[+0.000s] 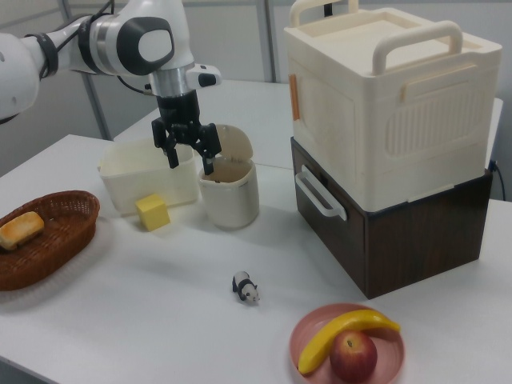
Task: Close the trash can
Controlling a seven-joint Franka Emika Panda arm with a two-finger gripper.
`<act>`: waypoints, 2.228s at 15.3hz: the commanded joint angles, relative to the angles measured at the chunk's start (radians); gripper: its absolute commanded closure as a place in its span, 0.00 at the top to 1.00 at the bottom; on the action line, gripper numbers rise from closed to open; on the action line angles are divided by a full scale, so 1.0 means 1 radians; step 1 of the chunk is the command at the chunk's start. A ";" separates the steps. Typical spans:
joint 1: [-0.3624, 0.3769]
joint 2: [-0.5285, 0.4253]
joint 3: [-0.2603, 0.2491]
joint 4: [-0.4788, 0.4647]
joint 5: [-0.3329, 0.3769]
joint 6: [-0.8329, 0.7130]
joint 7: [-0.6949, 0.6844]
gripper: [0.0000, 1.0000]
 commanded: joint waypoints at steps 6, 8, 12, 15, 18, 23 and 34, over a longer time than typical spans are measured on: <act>0.012 -0.031 -0.004 -0.021 0.015 -0.059 0.012 1.00; 0.009 -0.031 -0.004 -0.019 0.015 -0.059 0.010 1.00; 0.006 -0.031 -0.006 -0.018 0.014 -0.058 0.010 1.00; 0.007 -0.029 -0.006 -0.021 0.014 -0.056 0.010 1.00; 0.007 -0.029 -0.006 -0.021 0.015 -0.056 0.010 1.00; 0.006 -0.031 -0.004 -0.024 0.016 -0.067 0.012 1.00; -0.028 -0.018 -0.003 -0.021 -0.005 -0.019 0.007 1.00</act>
